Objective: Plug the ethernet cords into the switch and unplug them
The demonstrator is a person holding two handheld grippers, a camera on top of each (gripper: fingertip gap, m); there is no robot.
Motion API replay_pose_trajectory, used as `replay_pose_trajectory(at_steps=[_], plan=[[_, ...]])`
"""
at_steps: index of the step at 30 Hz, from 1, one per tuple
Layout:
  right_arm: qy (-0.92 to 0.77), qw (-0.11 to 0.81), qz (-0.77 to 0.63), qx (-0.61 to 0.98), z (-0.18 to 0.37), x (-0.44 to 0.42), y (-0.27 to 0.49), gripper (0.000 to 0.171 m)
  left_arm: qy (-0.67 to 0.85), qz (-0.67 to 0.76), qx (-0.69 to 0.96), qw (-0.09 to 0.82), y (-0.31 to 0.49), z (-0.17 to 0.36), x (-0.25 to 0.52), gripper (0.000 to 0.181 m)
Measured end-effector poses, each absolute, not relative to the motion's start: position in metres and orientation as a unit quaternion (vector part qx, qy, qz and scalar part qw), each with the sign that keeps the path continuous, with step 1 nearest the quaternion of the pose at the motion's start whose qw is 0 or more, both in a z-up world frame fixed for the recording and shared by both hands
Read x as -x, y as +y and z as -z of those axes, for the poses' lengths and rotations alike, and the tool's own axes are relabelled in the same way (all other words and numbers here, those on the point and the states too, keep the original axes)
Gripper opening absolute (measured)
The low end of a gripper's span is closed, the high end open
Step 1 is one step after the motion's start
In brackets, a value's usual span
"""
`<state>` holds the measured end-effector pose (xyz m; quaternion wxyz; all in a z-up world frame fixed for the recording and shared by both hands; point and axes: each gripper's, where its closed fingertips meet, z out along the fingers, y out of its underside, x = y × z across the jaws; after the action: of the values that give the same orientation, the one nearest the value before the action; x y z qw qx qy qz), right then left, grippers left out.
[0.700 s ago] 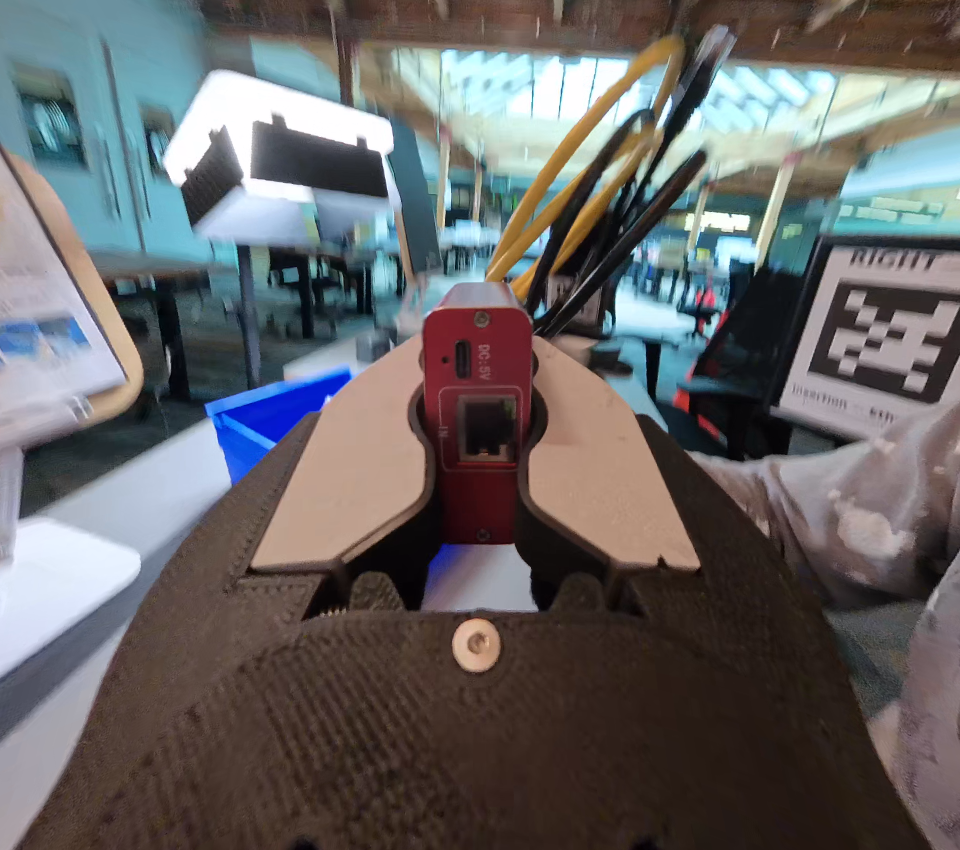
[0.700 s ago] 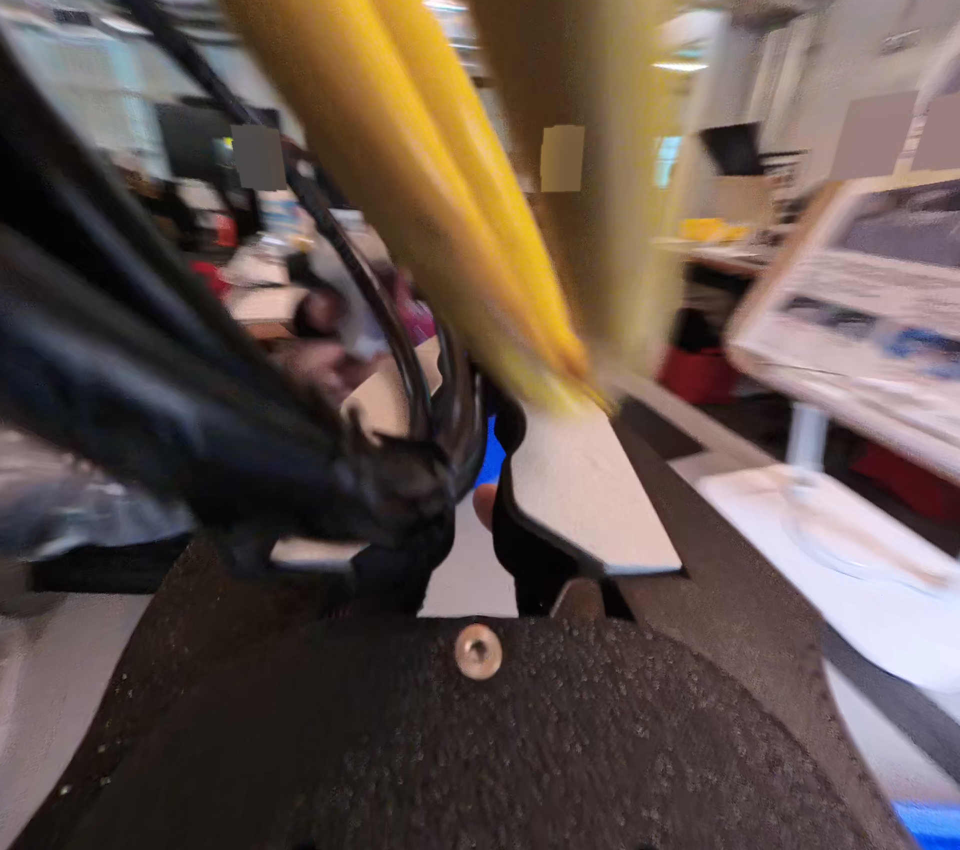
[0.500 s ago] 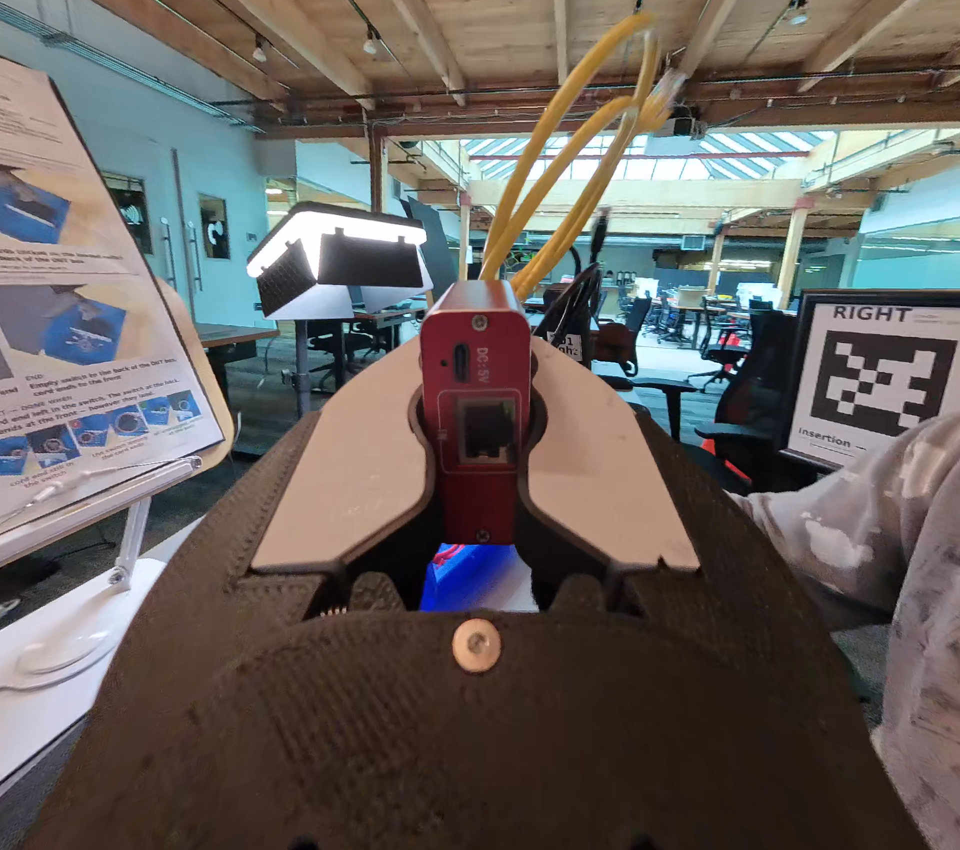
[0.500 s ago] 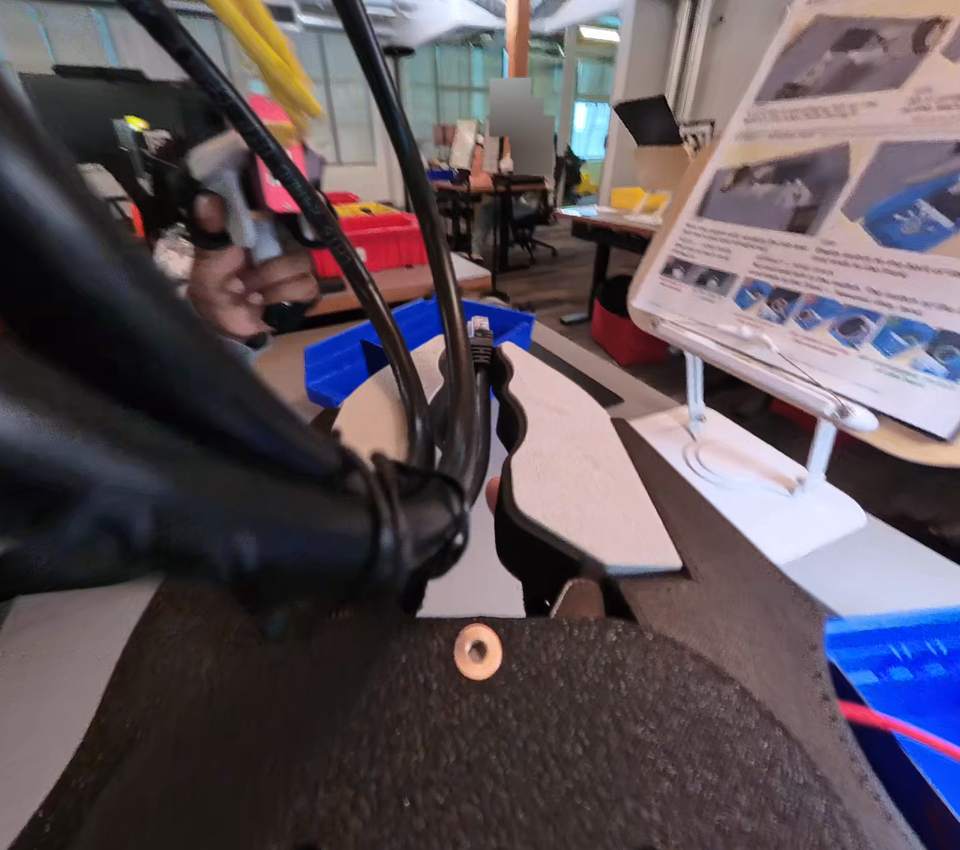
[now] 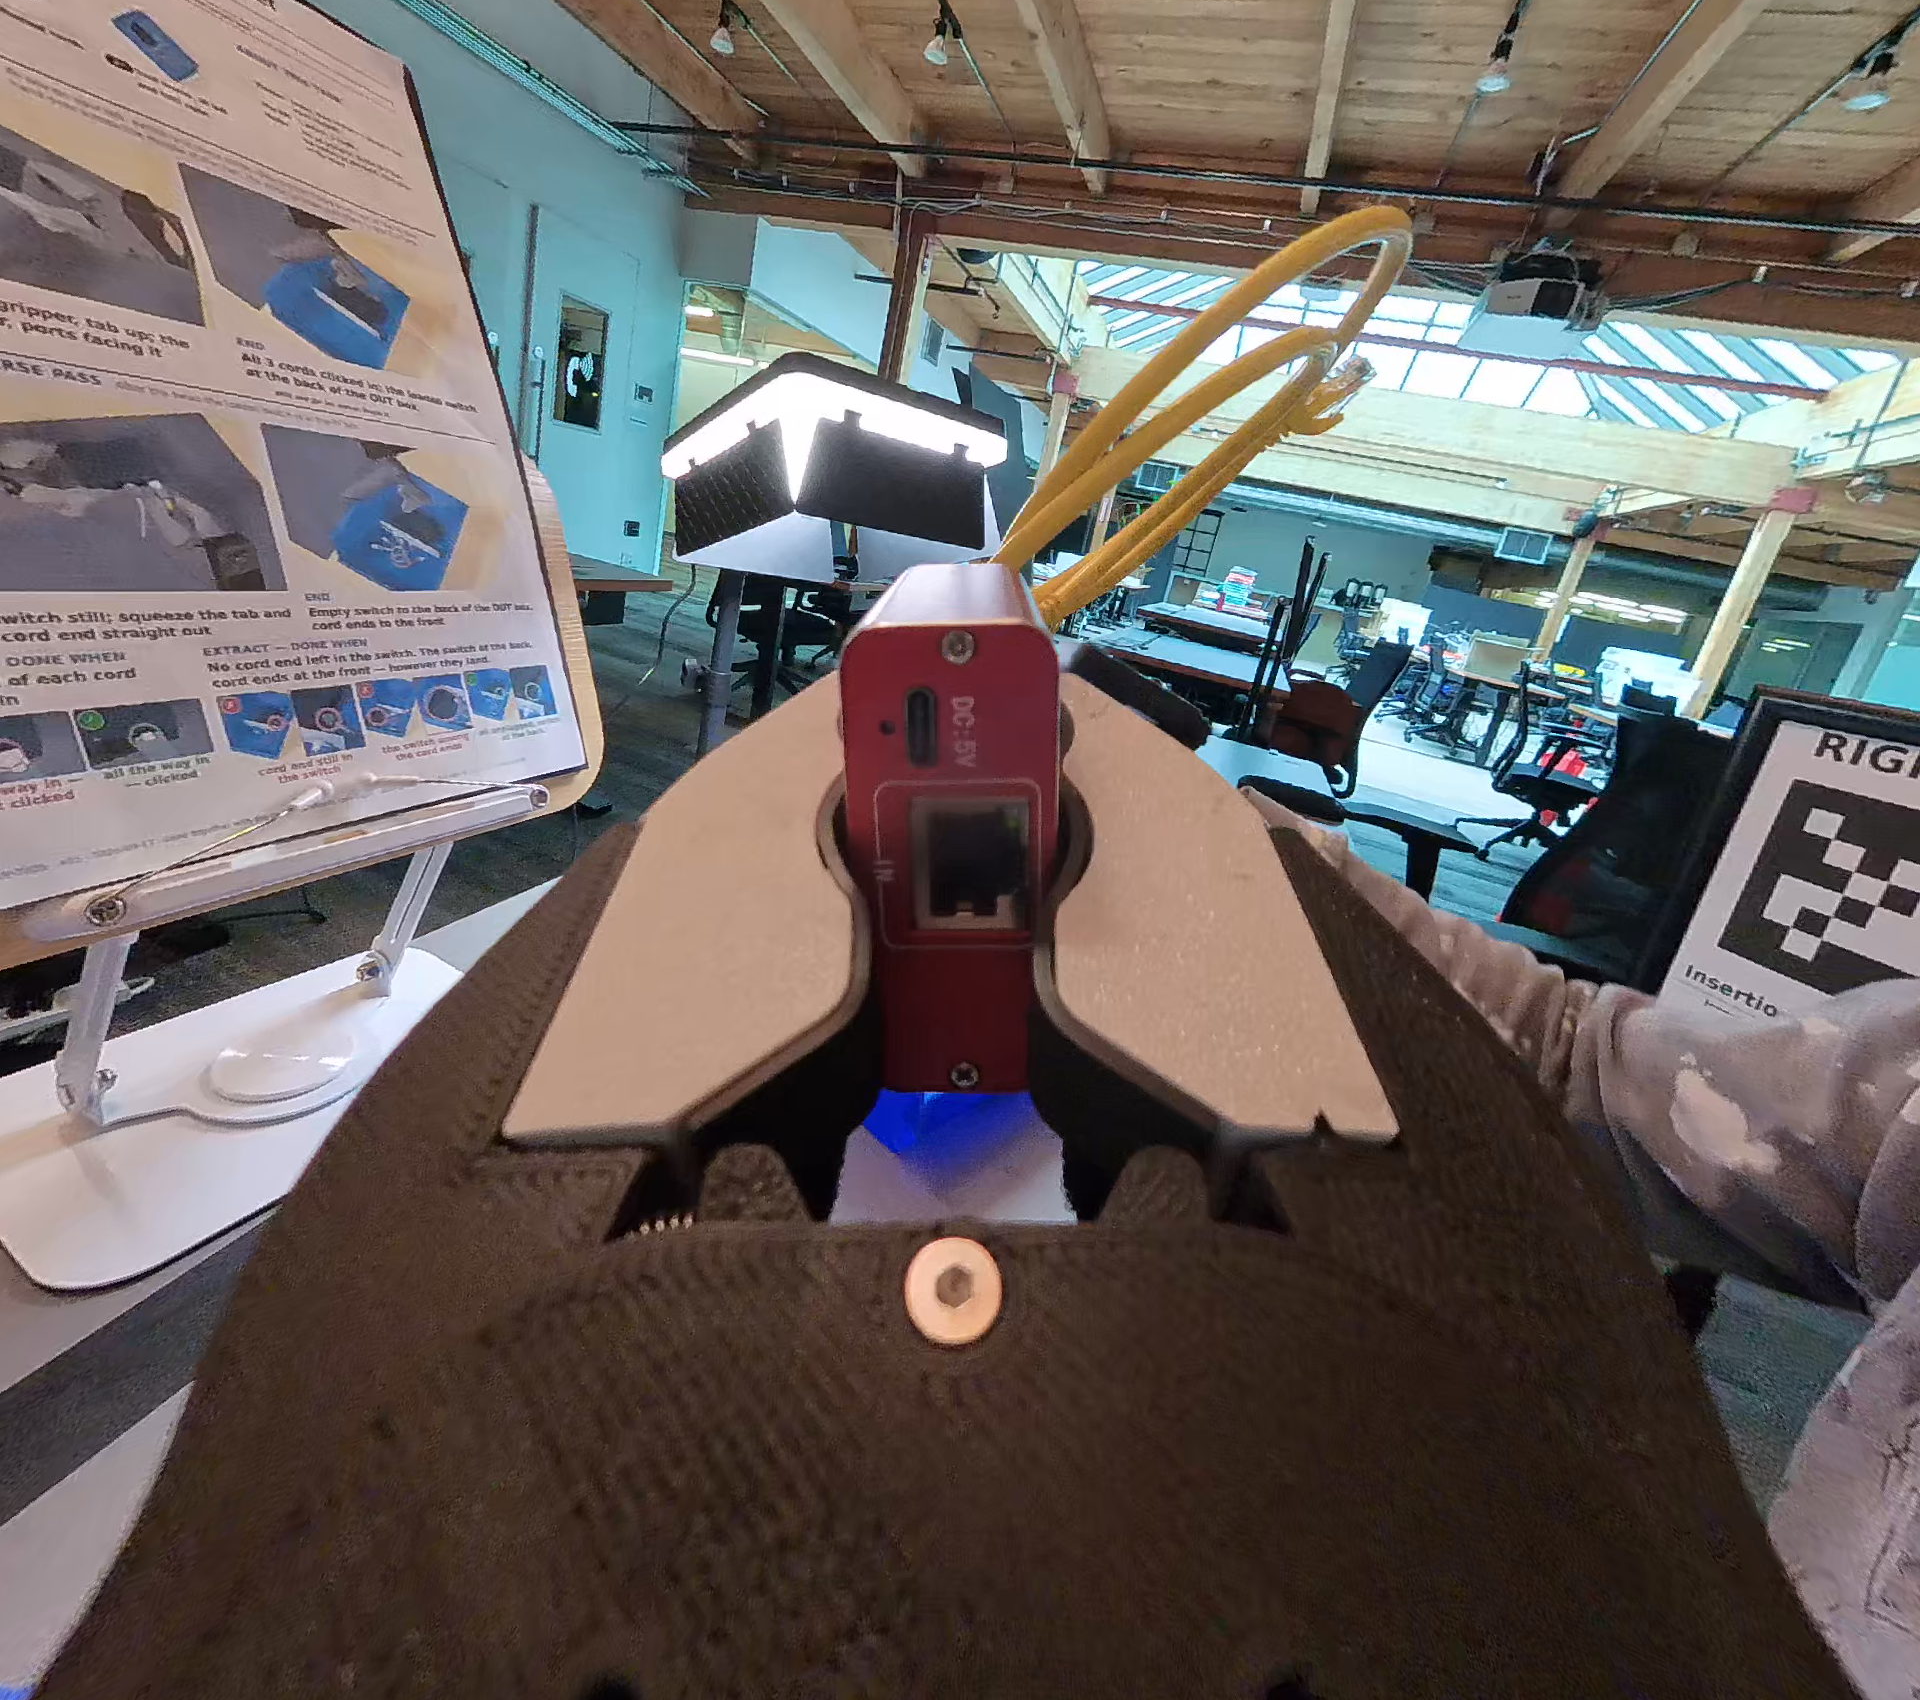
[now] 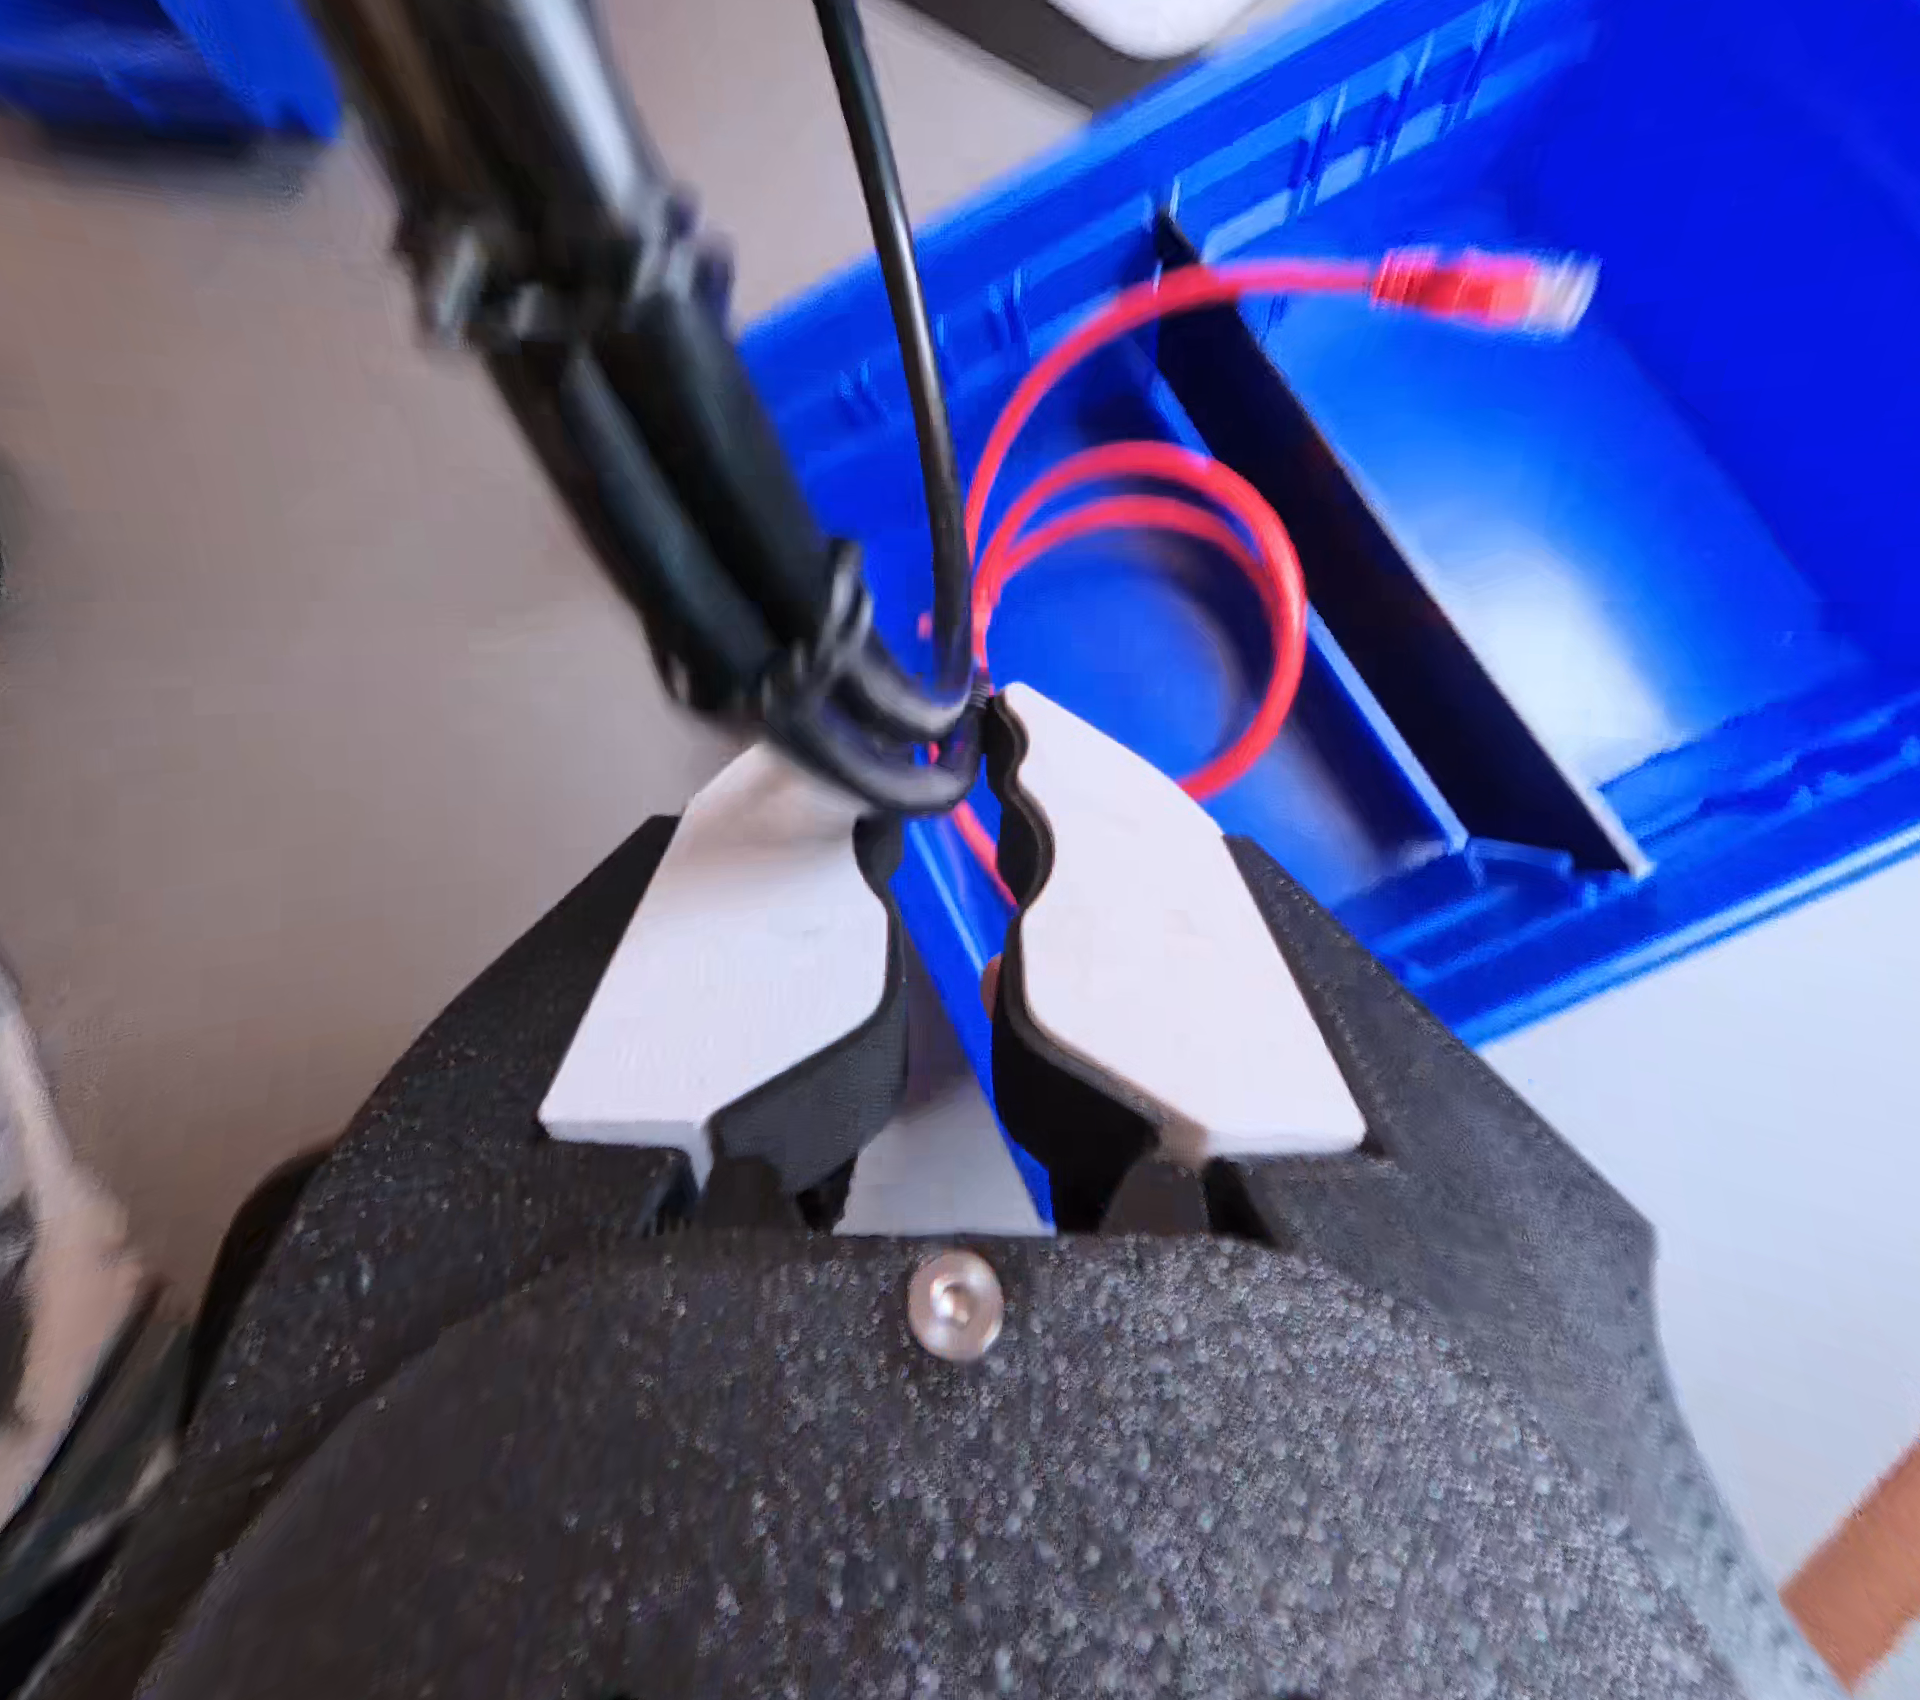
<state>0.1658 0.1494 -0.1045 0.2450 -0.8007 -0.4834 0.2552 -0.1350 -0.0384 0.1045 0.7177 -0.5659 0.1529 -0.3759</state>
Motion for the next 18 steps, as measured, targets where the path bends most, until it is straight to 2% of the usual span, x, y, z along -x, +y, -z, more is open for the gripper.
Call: replay_pose_trajectory(at_steps=[4, 9, 11, 13, 16, 18], plan=[[-0.503, 0.108, -0.196, 0.835, 0.134, -0.212, 0.145, 0.012, 0.157, 0.372, 0.565, 0.719, -0.041, -0.107, 0.135, 0.029], [-0.527, 0.005, -0.09, 0.845, 0.142, -0.243, 0.153, 0.012, 0.164, 0.375, 0.569, 0.713, -0.04, -0.105, 0.128, 0.029], [-0.534, 0.039, -0.025, 0.844, 0.138, -0.241, 0.176, 0.013, 0.165, 0.377, 0.573, 0.709, -0.039, -0.102, 0.125, 0.029], [-0.537, 0.092, 0.03, 0.838, 0.126, -0.235, 0.202, 0.025, 0.166, 0.376, 0.578, 0.705, -0.038, -0.1, 0.123, 0.029], [-0.512, 0.224, 0.064, 0.827, 0.091, -0.212, 0.24, 0.035, 0.164, 0.379, 0.585, 0.698, -0.033, -0.094, 0.12, 0.029], [-0.505, 0.311, 0.028, 0.805, 0.064, -0.183, 0.245, 0.038, 0.161, 0.384, 0.591, 0.691, -0.028, -0.089, 0.118, 0.03]])
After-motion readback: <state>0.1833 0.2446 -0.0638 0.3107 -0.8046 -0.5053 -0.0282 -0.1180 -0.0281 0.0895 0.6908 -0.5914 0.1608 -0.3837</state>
